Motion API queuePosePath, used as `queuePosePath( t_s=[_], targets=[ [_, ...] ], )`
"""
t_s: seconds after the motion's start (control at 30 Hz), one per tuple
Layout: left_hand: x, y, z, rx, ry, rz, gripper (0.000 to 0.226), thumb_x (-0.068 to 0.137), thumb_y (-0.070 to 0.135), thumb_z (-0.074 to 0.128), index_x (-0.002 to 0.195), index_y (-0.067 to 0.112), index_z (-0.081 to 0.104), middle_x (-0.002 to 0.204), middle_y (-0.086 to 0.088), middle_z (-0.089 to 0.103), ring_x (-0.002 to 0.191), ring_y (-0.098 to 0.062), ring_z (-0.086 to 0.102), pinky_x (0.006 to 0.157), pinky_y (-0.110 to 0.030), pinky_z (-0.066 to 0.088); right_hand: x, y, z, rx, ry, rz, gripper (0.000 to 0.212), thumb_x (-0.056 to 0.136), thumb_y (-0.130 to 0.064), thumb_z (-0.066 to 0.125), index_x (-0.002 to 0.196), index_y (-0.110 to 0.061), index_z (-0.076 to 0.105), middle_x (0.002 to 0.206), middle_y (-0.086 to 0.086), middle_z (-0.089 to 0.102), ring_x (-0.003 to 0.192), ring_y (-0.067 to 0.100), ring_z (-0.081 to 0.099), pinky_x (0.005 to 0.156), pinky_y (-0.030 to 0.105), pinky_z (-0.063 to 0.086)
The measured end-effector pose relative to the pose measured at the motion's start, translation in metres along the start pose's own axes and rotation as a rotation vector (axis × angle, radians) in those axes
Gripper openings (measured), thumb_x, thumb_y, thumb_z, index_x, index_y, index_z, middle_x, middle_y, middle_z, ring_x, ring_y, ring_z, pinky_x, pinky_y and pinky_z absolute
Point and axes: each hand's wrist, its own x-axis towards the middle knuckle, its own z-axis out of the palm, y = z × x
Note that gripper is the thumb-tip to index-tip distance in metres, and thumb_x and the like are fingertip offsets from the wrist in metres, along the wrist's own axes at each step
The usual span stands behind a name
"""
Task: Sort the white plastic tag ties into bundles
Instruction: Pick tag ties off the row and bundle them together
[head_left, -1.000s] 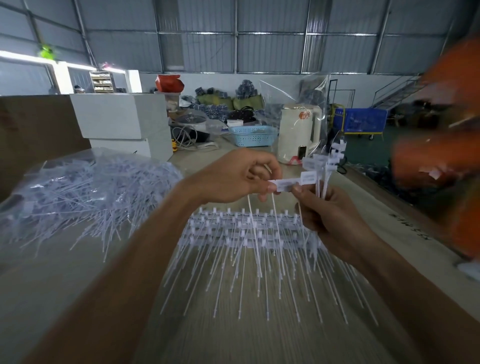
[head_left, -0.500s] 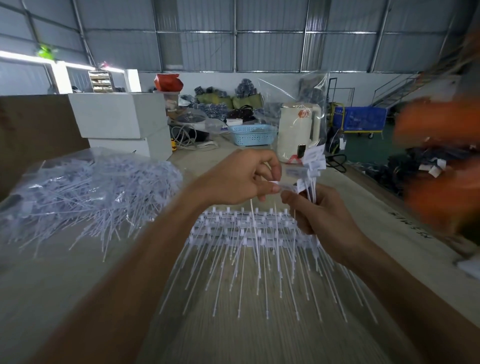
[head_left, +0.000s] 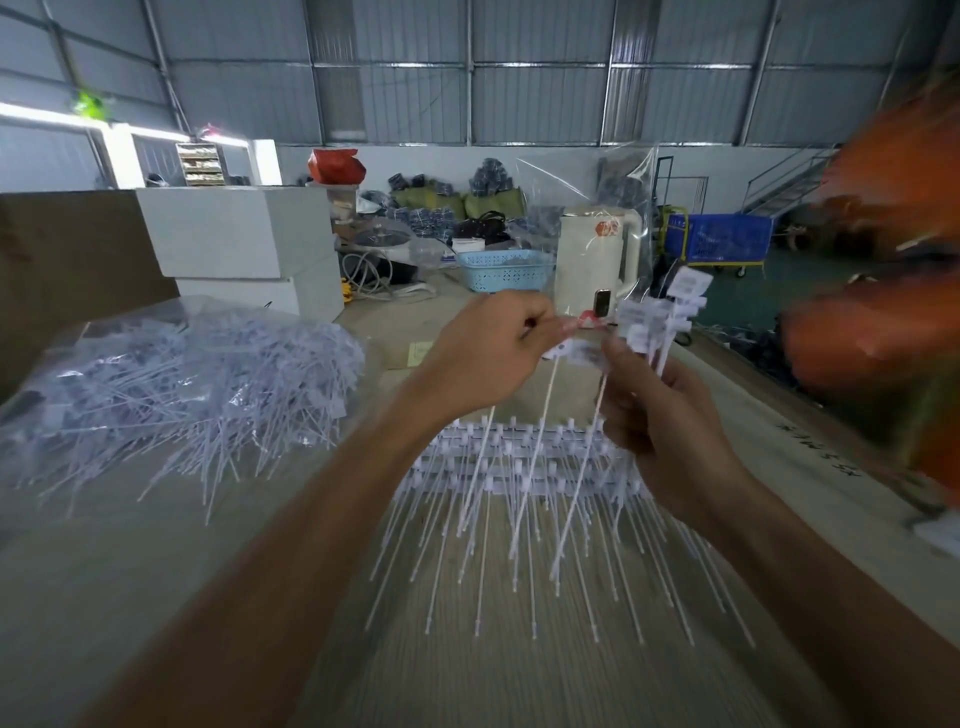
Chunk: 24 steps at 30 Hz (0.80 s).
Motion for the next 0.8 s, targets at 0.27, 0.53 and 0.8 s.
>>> queuePosePath(
  t_s=[0.27,0.53,0.8],
  targets=[
    [0.001,-0.001,0.005,-0.051,0.017,0.047,0.038,0.097,0.046,0.055,0.063,0.031,0.047,0.061,0.006,0.053,0.068,-0.027,0.063,0.078,-0.053,0.055,-0.001,-0.004,0.005,-0.025,0.011,0.103,0.065,0.078,-0.066,0.058,0.099,-0.005,0.06,0.06,0.0,0.035,0.055,0.015,0.018,0.053,0.031,0.018],
    [0.003,-0.003,0.003,-0.069,-0.003,-0.013,0.047,0.1,0.033,0.056,0.056,0.025,0.043,0.049,0.012,0.038,0.045,-0.003,0.037,0.055,-0.029,0.042,-0.004,-0.005,0.007,-0.259,-0.028,-0.082,0.03,0.092,-0.036,0.06,0.079,-0.009,0.066,0.053,-0.008,0.042,0.045,0.007,0.032,0.046,0.021,0.028],
    [-0.005,-0.01,0.001,-0.344,-0.282,-0.301,0.04,0.099,0.022,0.057,0.078,-0.011,0.066,0.048,0.004,0.045,0.045,-0.011,0.035,0.057,-0.025,0.035,0.001,-0.004,-0.015,-1.224,-0.076,-0.773,0.013,0.099,-0.029,0.047,0.087,-0.03,0.041,0.063,-0.019,0.038,0.049,0.012,0.042,0.048,0.013,0.019]
  ],
)
